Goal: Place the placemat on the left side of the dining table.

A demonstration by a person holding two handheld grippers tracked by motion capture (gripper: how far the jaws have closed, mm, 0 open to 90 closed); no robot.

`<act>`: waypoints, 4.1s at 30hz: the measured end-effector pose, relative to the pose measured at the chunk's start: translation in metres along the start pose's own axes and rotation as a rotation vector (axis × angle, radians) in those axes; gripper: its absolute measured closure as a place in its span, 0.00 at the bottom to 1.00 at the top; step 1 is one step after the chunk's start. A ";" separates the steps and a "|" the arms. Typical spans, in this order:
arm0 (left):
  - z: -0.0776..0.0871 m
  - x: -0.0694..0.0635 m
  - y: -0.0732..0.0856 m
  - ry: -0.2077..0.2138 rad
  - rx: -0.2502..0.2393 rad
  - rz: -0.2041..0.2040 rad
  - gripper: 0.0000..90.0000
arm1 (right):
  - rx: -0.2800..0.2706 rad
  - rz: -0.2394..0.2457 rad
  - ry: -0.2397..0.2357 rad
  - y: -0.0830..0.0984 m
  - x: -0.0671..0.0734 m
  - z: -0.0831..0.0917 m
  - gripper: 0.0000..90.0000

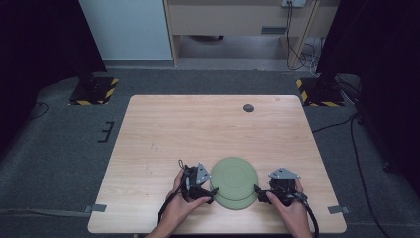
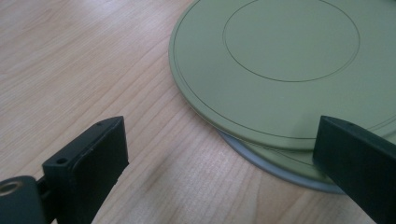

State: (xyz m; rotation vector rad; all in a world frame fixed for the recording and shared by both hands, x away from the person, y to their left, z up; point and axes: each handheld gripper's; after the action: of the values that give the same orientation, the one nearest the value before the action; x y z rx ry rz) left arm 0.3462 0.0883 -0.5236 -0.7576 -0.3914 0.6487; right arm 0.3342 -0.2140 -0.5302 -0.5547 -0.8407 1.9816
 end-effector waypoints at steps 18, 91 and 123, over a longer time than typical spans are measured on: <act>-0.004 0.004 -0.002 -0.015 -0.004 -0.002 0.04 | -0.014 -0.004 0.013 -0.003 0.000 -0.005 0.02; -0.020 0.041 -0.056 0.152 -0.013 0.158 0.05 | -0.036 0.000 0.015 -0.003 -0.002 -0.009 0.04; -0.051 0.040 -0.047 0.199 0.089 0.233 0.26 | -0.040 -0.008 0.021 -0.002 -0.002 -0.010 0.02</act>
State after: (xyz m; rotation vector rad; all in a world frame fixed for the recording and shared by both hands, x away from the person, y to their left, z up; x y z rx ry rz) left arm 0.4225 0.0633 -0.5193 -0.7815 -0.0914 0.7951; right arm 0.3428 -0.2110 -0.5350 -0.5934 -0.8699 1.9526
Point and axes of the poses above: each handheld gripper's, and its own axes: z roughly backward along the jaws, y roughly out of its underside, x roughly to its left, and after that the axes turned 3 degrees about z, right-handed
